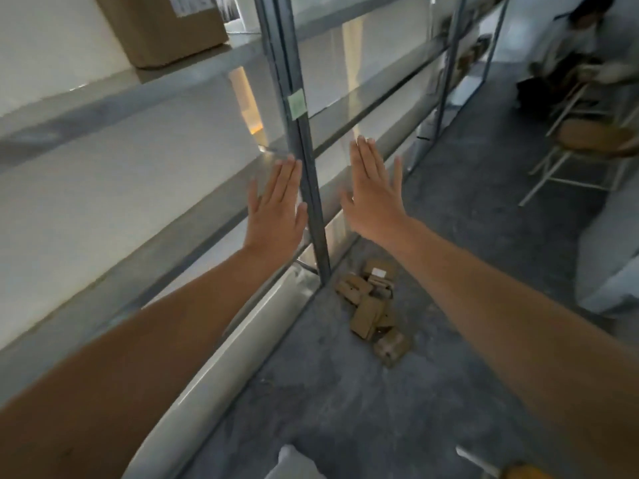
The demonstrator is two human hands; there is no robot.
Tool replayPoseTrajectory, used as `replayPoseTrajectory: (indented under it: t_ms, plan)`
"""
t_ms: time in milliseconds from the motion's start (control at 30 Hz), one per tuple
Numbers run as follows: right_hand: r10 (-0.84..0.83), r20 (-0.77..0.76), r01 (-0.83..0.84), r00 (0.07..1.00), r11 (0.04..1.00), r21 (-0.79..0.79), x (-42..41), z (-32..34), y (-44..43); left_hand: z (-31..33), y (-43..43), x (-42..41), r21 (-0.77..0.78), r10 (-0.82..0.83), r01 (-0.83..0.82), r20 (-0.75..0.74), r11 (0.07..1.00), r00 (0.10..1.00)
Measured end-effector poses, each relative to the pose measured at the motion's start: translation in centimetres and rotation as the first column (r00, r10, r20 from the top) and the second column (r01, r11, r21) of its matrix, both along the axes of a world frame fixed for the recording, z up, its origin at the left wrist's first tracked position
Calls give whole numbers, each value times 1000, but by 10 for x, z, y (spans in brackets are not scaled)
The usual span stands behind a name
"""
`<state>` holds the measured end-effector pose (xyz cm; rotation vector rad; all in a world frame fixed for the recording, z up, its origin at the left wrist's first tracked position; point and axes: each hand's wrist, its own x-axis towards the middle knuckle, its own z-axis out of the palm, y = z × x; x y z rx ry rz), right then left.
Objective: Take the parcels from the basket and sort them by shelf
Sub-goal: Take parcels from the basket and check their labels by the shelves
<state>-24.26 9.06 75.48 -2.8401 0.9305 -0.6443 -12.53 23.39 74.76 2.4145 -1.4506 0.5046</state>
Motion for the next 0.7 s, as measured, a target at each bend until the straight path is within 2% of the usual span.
replayPoseTrajectory:
  t_ms: [200,333,433,567,700]
  plan:
    - [-144,-79,147,986,989,23,-12,-38,-60,-40,-85,15,37,-158,162,-99,986,982]
    - [-240,-145,244,960,970,11,-3,-62,-101,-65,-146,40,10,-203,211,-241,977,949]
    - [-296,-202,308,934,951,32,14,-72,-131,-80,-182,62,34,-253,271,-265,962,930]
    - [-335,-233,357,913,932,57,51,-82,-166,-99,-226,102,75,-315,346,-275,935,909]
    - [-324,-245,359,914,926,113,89,-112,-188,-129,-262,138,73,-298,340,-333,938,894]
